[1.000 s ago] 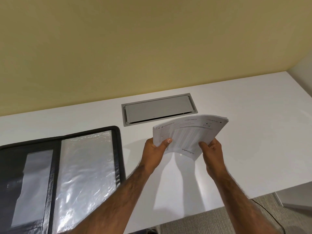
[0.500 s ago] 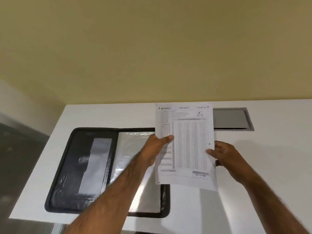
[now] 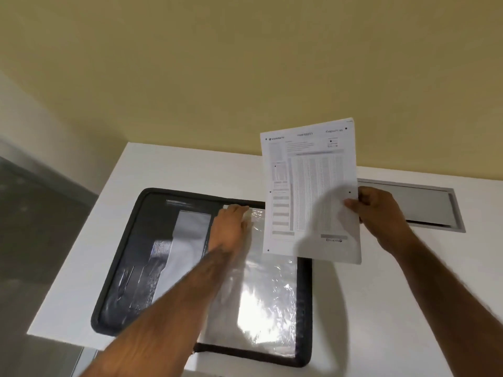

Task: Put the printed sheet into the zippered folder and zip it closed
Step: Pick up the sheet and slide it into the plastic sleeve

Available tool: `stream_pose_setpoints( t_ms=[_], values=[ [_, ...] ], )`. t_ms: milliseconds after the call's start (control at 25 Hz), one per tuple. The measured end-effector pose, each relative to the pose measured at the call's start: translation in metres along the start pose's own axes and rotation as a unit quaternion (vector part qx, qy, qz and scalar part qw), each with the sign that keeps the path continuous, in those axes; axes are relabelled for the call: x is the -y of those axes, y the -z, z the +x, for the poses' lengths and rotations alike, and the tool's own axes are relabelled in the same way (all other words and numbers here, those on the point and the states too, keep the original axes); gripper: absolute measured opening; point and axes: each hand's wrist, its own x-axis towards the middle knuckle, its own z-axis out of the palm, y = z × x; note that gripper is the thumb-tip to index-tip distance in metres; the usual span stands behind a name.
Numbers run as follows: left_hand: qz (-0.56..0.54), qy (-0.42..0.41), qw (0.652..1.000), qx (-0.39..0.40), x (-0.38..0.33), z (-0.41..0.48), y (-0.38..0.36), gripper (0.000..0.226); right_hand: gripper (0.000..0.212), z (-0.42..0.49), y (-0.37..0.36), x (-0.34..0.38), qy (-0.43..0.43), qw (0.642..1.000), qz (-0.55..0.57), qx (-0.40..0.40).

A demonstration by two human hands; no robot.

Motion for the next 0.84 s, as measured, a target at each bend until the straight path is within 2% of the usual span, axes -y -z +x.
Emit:
stream_pose_setpoints(
  t_ms=[120,240,320,400,520,680,840],
  values=[
    [0.108,-0.073,0.991,0.007,0.011,0.008,-0.020,0.031,0.022,0.017,0.000,0.007,0.006,0.999,0.005,-0.040],
    [0.134,-0.103,0.986,0.011,0.022,0.013,-0.031,0.035,0.024,0.026,-0.001,0.013,0.018,0.998,-0.009,-0.068],
    [0.126,-0.109,0.986,0.001,0.026,0.014,-0.033,0.032,0.023,0.031,-0.004,0.018,0.029,0.996,-0.028,-0.075],
    [0.115,-0.114,0.987,-0.005,0.029,0.016,-0.034,0.019,0.021,0.039,-0.008,0.024,0.040,0.996,-0.036,-0.076],
    [0.064,-0.083,0.994,0.021,0.026,0.028,-0.032,0.032,0.009,0.053,-0.016,0.034,0.057,0.994,-0.054,-0.077],
    [0.058,-0.105,0.992,0.050,0.021,0.036,-0.030,0.015,0.007,0.076,-0.033,0.053,0.078,0.989,-0.096,-0.076],
    [0.037,-0.090,0.993,0.059,0.023,0.032,-0.030,0.020,0.007,0.097,-0.055,0.071,0.134,0.976,-0.169,-0.042]
  ],
)
